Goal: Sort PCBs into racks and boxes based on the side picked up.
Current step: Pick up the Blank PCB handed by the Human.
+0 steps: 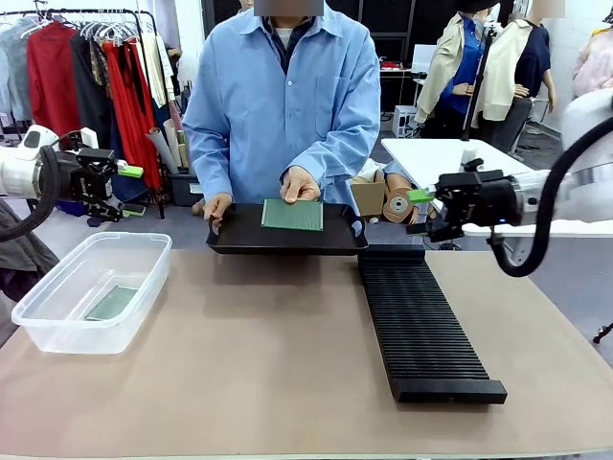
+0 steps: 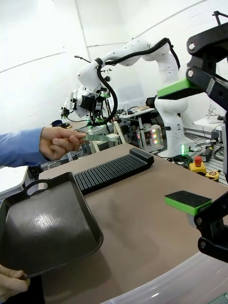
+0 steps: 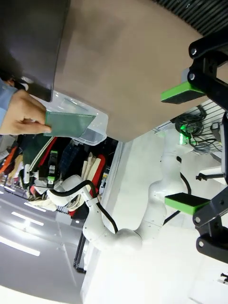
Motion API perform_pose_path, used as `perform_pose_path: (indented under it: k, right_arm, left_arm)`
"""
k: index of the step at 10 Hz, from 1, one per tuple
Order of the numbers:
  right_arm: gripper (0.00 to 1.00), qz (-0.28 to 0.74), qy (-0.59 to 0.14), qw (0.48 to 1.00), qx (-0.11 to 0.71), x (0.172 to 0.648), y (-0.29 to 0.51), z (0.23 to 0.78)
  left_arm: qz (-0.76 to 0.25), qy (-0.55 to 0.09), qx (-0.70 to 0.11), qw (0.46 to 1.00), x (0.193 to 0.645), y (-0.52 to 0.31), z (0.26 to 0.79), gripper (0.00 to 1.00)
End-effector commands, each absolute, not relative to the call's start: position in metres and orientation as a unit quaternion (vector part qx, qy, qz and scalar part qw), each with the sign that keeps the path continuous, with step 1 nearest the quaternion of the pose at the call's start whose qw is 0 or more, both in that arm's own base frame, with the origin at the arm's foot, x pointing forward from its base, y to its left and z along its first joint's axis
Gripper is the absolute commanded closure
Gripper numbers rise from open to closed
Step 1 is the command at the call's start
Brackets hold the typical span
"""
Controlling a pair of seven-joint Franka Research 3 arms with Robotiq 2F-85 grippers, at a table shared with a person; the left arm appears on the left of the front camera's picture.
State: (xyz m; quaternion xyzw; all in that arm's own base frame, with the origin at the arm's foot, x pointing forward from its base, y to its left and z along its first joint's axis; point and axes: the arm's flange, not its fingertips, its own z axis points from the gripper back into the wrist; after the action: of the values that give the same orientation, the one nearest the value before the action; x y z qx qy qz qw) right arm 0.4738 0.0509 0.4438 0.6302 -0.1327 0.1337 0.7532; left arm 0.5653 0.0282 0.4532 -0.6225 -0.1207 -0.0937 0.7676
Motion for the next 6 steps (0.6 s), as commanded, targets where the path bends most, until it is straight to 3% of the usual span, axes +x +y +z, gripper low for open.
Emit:
perform_pose_path:
  k: [1,6]
  right_arm:
    - [0.0,0.136,-0.16,0.744,0.634,0.494,0.069,0.445]
    - [0.0,0.141,-0.17,0.733,0.643,0.521,0.123,0.415]
  left_arm:
    - [-0.094,-0.123,-0.622,0.768,0.565,0.029,0.456,0.0]
    - [-0.094,-0.123,-0.622,0.768,0.565,0.029,0.456,0.0]
